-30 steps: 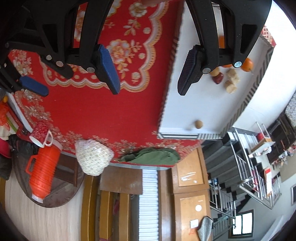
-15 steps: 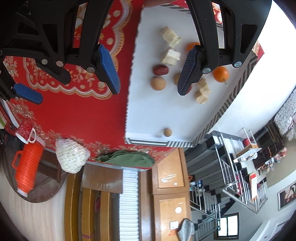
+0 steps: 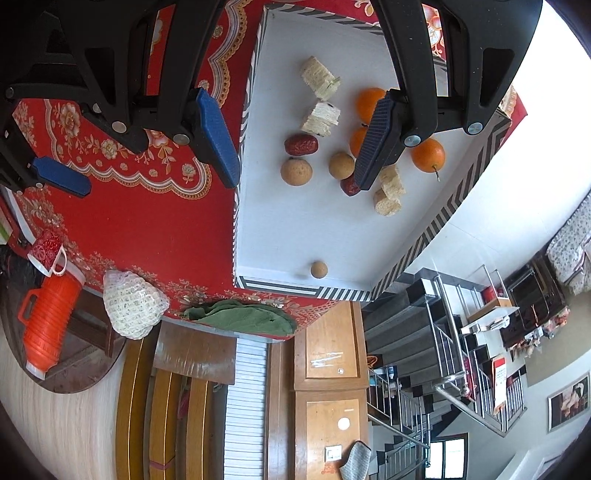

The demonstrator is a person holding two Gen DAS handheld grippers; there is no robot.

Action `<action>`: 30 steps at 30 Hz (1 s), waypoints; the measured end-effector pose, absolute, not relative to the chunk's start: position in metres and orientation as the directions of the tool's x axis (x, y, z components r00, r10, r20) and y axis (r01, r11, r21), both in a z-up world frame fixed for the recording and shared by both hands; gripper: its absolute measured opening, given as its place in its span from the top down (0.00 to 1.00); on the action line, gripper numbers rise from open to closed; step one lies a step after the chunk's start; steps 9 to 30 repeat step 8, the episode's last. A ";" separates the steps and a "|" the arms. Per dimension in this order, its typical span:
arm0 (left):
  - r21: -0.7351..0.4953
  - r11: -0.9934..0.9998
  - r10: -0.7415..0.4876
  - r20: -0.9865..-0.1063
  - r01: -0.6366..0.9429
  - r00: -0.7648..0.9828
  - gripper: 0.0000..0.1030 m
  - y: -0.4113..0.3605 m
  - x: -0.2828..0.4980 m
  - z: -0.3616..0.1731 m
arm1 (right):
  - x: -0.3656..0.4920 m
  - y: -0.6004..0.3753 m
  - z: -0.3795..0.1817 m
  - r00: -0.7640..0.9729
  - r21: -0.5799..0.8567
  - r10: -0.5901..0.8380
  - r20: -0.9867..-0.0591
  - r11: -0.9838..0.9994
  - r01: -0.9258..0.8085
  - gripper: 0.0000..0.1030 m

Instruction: Organize fruits

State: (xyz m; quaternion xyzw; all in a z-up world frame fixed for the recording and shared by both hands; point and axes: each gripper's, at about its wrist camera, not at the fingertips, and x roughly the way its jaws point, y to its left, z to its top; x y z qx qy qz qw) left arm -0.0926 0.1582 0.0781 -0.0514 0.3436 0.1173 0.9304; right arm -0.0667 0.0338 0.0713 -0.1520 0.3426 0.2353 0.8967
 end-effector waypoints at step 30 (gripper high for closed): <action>-0.015 0.963 0.198 -0.632 -0.267 0.749 0.37 0.160 -0.094 0.080 | -0.065 0.033 0.071 0.650 -0.112 0.316 -0.692 0.842 -0.528 0.36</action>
